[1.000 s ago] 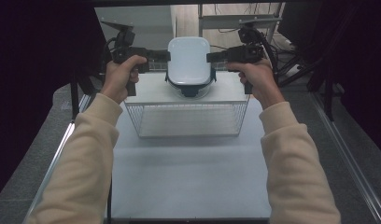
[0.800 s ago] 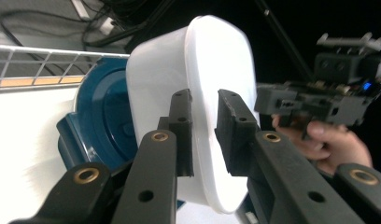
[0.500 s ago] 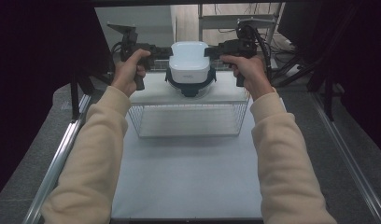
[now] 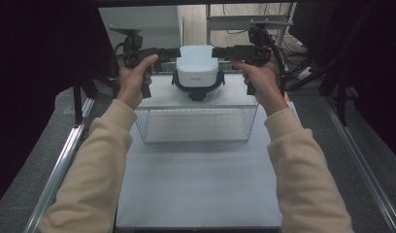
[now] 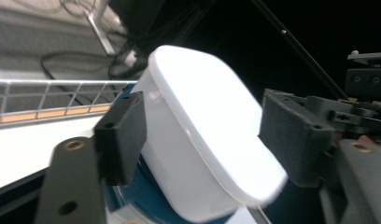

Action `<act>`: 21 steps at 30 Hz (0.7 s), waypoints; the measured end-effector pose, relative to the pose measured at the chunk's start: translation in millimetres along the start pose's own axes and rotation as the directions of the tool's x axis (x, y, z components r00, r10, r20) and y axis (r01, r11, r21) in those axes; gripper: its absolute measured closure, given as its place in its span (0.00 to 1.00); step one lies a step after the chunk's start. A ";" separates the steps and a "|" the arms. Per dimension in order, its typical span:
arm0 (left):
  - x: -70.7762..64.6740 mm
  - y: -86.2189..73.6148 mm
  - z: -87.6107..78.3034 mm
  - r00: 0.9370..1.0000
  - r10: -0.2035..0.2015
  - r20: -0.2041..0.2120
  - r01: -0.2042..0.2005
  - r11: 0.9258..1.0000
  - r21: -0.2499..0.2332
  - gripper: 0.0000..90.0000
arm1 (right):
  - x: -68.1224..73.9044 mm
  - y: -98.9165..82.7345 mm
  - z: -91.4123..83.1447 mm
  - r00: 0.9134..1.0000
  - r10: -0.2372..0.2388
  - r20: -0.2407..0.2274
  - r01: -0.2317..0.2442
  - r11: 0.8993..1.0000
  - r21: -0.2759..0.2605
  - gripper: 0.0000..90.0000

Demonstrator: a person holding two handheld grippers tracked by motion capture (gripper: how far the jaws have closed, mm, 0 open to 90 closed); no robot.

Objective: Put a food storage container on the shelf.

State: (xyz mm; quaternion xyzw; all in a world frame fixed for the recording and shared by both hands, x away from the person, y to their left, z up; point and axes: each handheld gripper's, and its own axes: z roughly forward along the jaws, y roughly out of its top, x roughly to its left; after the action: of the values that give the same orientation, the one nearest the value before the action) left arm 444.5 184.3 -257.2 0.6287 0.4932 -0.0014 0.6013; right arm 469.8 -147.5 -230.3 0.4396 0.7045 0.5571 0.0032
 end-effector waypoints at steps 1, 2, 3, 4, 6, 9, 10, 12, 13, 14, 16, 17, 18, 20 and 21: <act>-3.0 -3.3 -4.9 1.000 0.025 -0.003 -0.025 1.000 0.004 0.32 | 1.6 -2.0 -4.4 1.000 -0.019 0.002 0.019 1.000 -0.005 0.33; -6.2 -7.4 -10.2 0.999 0.052 -0.009 -0.052 0.999 0.010 0.32 | 3.7 -5.2 -10.2 0.999 -0.043 0.010 0.043 0.999 -0.011 0.33; -9.4 -12.8 -16.7 0.997 0.079 -0.018 -0.079 0.997 0.010 0.31 | 5.2 -9.2 -15.9 0.998 -0.062 0.013 0.062 0.998 -0.014 0.32; -12.5 -19.9 -23.9 0.995 0.101 -0.018 -0.101 0.995 -0.002 0.31 | 5.8 -14.0 -21.9 0.997 -0.077 0.008 0.077 0.997 -0.012 0.31; -17.3 -35.0 -37.1 0.990 0.142 -0.016 -0.143 0.990 -0.015 0.31 | 5.7 -25.4 -32.2 0.994 -0.107 -0.011 0.107 0.994 -0.022 0.30; -20.0 -58.7 -52.4 0.980 0.191 -0.050 -0.192 0.981 -0.014 0.30 | 3.7 -47.2 -46.3 0.991 -0.131 -0.025 0.131 0.991 -0.009 0.29; -19.7 -66.4 -56.2 0.977 0.204 -0.064 -0.205 0.979 -0.005 0.30 | 2.9 -56.5 -52.0 0.991 -0.133 -0.035 0.133 0.991 -0.011 0.29; -18.6 -81.4 -63.1 0.971 0.221 -0.086 -0.221 0.975 0.008 0.30 | 3.5 -71.1 -61.1 0.989 -0.142 -0.046 0.141 0.990 -0.016 0.28; -18.1 -88.6 -65.9 0.970 0.227 -0.085 -0.226 0.974 0.021 0.30 | 3.9 -78.2 -65.4 0.987 -0.157 -0.039 0.156 0.988 -0.012 0.28; -17.2 -95.5 -68.7 0.970 0.230 -0.081 -0.228 0.973 0.030 0.29 | 4.1 -85.1 -69.4 0.985 -0.169 -0.029 0.169 0.986 -0.006 0.28; -15.3 -109.2 -73.4 0.971 0.230 -0.067 -0.227 0.973 0.049 0.28 | 3.7 -97.6 -75.4 0.983 -0.183 -0.012 0.183 0.983 0.002 0.28; -13.7 -115.8 -75.1 0.971 0.231 -0.061 -0.228 0.972 0.060 0.28 | 2.6 -106.2 -78.6 0.980 -0.200 -0.001 0.200 0.980 0.010 0.28; -12.2 -122.6 -76.5 0.970 0.234 -0.062 -0.230 0.970 0.073 0.28 | 1.3 -113.3 -80.4 0.979 -0.206 0.007 0.205 0.978 0.019 0.28; -8.2 -136.3 -78.4 0.970 0.235 -0.059 -0.228 0.968 0.100 0.27 | -3.5 -127.4 -82.0 0.977 -0.214 0.004 0.213 0.976 0.036 0.28; -5.6 -143.5 -78.5 0.972 0.229 -0.053 -0.221 0.968 0.120 0.26 | -6.8 -134.6 -81.9 0.977 -0.214 0.006 0.214 0.976 0.047 0.28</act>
State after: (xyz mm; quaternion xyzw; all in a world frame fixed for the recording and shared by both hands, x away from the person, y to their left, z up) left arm 306.0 210.2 -340.4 0.7134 0.4375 0.0598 0.5441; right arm 350.6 -214.9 -308.5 0.3643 0.7604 0.5347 0.0571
